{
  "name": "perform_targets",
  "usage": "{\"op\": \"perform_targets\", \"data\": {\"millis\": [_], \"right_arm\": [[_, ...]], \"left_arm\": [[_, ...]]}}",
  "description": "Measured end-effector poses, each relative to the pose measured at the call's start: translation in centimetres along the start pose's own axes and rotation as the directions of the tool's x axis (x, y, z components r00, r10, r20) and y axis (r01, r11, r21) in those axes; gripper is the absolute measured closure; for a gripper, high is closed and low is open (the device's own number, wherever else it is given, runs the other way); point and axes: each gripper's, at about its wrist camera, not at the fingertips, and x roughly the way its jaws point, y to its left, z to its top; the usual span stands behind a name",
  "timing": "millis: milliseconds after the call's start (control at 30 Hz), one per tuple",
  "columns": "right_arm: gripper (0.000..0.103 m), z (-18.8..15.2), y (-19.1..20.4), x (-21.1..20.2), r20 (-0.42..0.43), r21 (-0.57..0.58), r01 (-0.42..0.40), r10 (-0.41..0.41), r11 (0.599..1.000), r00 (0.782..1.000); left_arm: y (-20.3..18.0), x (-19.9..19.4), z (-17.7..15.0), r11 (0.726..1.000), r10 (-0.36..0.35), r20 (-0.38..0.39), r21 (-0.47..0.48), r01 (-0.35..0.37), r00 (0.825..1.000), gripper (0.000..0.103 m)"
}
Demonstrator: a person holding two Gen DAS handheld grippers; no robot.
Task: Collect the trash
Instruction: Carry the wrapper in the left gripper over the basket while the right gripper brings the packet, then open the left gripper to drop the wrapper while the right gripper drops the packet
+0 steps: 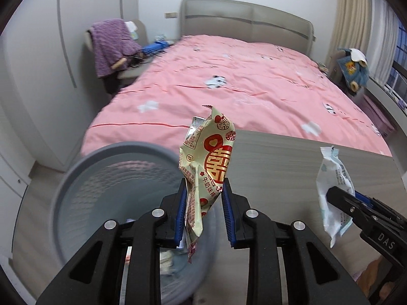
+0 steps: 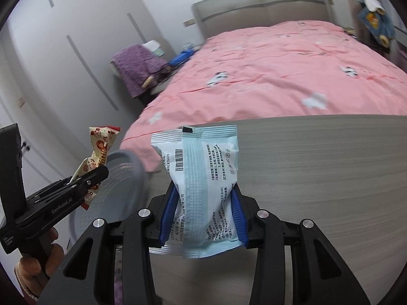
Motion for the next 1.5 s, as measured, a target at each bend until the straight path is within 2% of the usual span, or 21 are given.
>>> {"op": "perform_targets", "data": {"millis": [233,400,633,833,867,933,967,1033,1500], "right_arm": [[0.063,0.2,6.5,2.1,-0.029,-0.103,-0.084,0.082,0.991,0.996],[0.063,0.1,10.7,4.4,-0.082,-0.169,-0.147,0.135,0.975,0.987],[0.063,-0.3,14.1,7.6,-0.153,-0.218,-0.173,0.141,0.961,0.978],[0.061,-0.3,15.2,8.6,-0.161,-0.230,-0.179,0.144,0.956,0.976],[0.059,-0.2,15.2,8.6,-0.158,-0.230,-0.178,0.144,0.957,0.977],[0.054,-0.3,15.2,8.4,-0.153,-0.231,-0.178,0.145,0.956,0.977],[0.052,-0.3,15.3,8.3,-0.150,-0.233,-0.178,0.146,0.956,0.978],[0.047,-0.4,15.5,8.1,-0.138,-0.241,-0.170,0.140,0.956,0.981],[0.047,-0.9,15.5,7.8,-0.129,-0.249,-0.140,0.111,0.958,0.985]], "left_arm": [[5.1,-1.4,-2.0,0.997,0.047,-0.004,-0.059,-0.047,0.999,0.078],[8.1,-1.3,-2.8,0.991,0.102,-0.010,-0.089,-0.103,0.995,0.078],[11.5,-0.7,-3.3,0.980,0.144,-0.025,-0.133,-0.146,0.989,0.077],[13.3,-0.9,-3.4,0.974,0.147,-0.029,-0.172,-0.150,0.989,0.074],[13.4,-0.8,-3.4,0.973,0.149,-0.031,-0.176,-0.152,0.988,0.069],[13.7,-0.9,-3.4,0.970,0.154,-0.033,-0.185,-0.158,0.987,0.047],[13.8,-0.9,-3.5,0.969,0.155,-0.030,-0.191,-0.158,0.988,0.045],[14.0,-1.0,-3.5,0.968,0.158,-0.026,-0.192,-0.160,0.987,0.045],[14.2,-1.4,-3.6,0.963,0.183,-0.020,-0.196,-0.184,0.983,0.043]]}}
